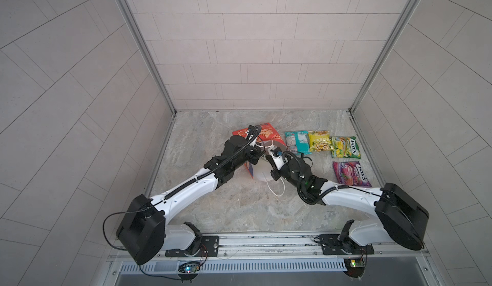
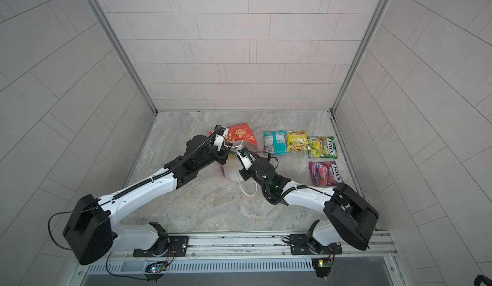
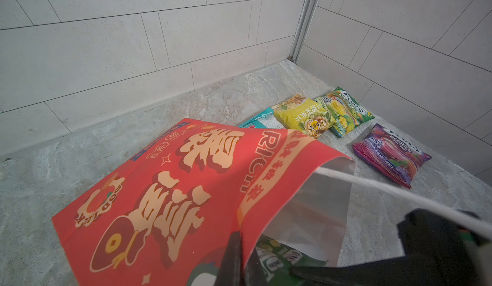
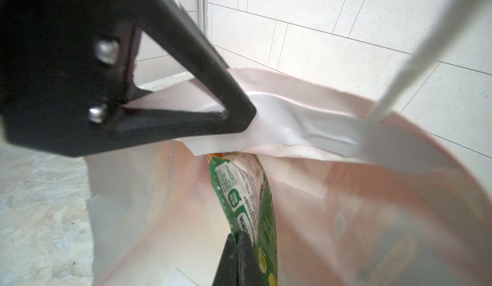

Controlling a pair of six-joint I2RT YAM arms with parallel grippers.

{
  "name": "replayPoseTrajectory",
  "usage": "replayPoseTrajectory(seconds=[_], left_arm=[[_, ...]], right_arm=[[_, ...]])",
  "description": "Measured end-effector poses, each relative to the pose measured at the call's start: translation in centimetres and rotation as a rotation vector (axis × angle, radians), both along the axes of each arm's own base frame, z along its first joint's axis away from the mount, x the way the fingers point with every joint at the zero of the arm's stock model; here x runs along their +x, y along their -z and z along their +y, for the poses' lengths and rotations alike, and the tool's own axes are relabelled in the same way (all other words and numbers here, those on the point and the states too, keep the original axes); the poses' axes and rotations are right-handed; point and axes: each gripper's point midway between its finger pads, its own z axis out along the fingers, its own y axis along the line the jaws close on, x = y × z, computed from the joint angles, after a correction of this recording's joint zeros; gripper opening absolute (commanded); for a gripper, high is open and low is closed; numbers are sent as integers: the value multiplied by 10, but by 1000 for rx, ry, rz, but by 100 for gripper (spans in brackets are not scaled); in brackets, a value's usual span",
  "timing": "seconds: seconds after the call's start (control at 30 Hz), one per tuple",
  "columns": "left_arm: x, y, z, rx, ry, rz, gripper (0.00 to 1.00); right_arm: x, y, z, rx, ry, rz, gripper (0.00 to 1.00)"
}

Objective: Take the snacks out of the paper bag
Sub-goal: Pick up the snack from the paper bag.

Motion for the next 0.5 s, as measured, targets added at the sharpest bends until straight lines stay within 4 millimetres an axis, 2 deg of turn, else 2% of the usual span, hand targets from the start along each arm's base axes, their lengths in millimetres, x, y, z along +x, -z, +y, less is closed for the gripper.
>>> replayPoseTrajectory(seconds=[0.3, 0.5], left_arm=[[1, 0, 2, 6, -10, -4, 0], [2, 0, 2, 7, -16, -6, 0]], right_arm=[[-38, -28, -36, 15, -6, 45, 0], [-51, -48, -53, 9, 8, 82, 0]])
